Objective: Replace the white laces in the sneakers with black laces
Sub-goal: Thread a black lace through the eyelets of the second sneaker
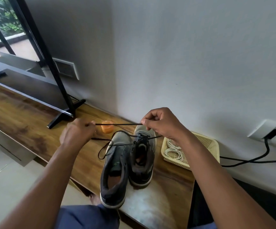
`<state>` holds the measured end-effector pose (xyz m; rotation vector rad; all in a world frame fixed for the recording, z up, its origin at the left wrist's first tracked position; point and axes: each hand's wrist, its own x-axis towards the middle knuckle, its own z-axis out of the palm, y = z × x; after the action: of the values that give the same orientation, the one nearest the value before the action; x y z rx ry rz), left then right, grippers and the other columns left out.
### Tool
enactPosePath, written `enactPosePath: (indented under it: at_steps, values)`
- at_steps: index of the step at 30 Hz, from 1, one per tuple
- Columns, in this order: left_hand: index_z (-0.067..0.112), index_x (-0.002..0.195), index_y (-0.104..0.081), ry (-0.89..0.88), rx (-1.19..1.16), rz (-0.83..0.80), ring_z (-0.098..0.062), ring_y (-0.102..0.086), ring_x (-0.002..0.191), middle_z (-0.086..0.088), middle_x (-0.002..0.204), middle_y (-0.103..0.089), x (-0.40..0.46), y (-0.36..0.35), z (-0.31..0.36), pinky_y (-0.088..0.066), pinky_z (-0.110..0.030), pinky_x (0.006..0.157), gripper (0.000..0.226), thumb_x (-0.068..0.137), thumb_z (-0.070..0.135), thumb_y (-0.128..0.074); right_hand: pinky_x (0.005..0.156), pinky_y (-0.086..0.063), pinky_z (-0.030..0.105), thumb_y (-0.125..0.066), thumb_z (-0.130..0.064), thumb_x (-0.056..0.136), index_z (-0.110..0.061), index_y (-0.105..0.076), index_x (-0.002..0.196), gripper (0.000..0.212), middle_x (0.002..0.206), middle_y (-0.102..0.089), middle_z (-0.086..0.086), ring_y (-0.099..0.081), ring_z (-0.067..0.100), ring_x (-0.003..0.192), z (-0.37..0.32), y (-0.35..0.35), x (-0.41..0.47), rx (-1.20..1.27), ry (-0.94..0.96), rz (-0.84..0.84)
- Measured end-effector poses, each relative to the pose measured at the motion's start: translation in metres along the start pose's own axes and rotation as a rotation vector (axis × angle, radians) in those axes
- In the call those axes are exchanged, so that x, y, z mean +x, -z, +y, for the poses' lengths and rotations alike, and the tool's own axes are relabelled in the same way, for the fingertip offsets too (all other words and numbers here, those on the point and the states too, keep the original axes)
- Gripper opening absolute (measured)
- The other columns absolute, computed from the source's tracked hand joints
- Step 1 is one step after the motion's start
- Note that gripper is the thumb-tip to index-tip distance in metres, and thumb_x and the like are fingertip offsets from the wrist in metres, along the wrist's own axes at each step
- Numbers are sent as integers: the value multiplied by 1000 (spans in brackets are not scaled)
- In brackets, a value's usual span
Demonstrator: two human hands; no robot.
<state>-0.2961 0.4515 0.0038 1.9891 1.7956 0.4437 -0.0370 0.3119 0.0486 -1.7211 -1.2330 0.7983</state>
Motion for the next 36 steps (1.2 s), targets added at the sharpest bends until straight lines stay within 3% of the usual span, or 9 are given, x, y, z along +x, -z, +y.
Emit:
enactPosePath:
  at_steps: [9, 13, 16, 18, 21, 24, 28, 31, 36]
  values:
    - [21, 85, -71, 205, 275, -93, -32, -63, 88, -8, 88, -68, 12, 10, -26, -50, -38, 79, 24, 80, 44, -68, 45, -35, 20, -73, -10, 95, -5, -77, 93, 7, 78, -74, 11, -40, 7, 46, 1, 20, 6, 173, -46, -17]
    - [25, 106, -76, -131, -118, -72, -19, -66, 92, 2, 102, -73, 3, -2, -1, -48, -32, 72, 20, 97, 39, -65, 49, -43, 19, -70, -9, 98, -6, -77, 99, 8, 83, -77, 9, -50, 6, 52, -2, -6, 9, 193, -65, -112]
    - [15, 117, -73, -326, -640, -315, -21, -75, 91, -2, 102, -79, -20, -8, 46, -61, -39, 78, 34, 109, 39, -51, 49, -45, 17, -67, -3, 99, 1, -73, 105, 9, 82, -74, 13, -56, 5, 52, -8, -35, 10, 241, -64, -139]
    - [-1, 107, -70, -386, -698, -468, -24, -72, 74, -9, 90, -77, -29, -16, 63, -59, -37, 70, 51, 111, 43, -44, 47, -44, 18, -67, 0, 98, 2, -71, 102, 6, 77, -71, 13, -57, 8, 52, -9, -50, 13, 273, -49, -116]
    - [3, 85, -68, -496, -517, -436, -14, -50, 56, 1, 65, -58, -25, -26, 59, -43, -37, 56, 65, 104, 62, -47, 44, -39, 22, -68, 0, 95, -5, -73, 92, 7, 70, -71, 7, -56, 11, 52, -4, -55, 18, 281, -45, -117]
    - [5, 75, -59, -382, -462, -283, -13, -39, 51, 10, 54, -39, -4, -22, 38, -37, -39, 57, 58, 100, 57, -60, 43, -40, 22, -74, -5, 94, 3, -74, 99, 10, 75, -75, 10, -59, 11, 54, 0, -51, 20, 279, -100, -158]
    - [4, 73, -51, -201, -388, -102, -19, -51, 54, 4, 55, -46, 11, -11, 12, -43, -34, 57, 58, 97, 56, -60, 44, -44, 21, -74, -4, 94, 5, -76, 97, 9, 77, -75, 14, -59, 12, 55, 4, -45, 20, 285, -143, -181]
    - [9, 74, -57, -56, -192, 5, -30, -62, 73, -6, 72, -65, 13, -5, -3, -49, -38, 67, 46, 99, 47, -57, 46, -47, 23, -72, -2, 94, 9, -75, 100, 13, 83, -75, 20, -62, 14, 57, 4, -41, 20, 323, -170, -166]
    - [24, 92, -62, 151, 72, -34, -36, -57, 98, -9, 99, -60, 16, 4, -16, -40, -38, 81, 22, 95, 45, -59, 52, -55, 24, -72, 0, 94, 8, -75, 103, 12, 91, -76, 26, -70, 19, 65, 4, -31, 20, 351, -214, -133]
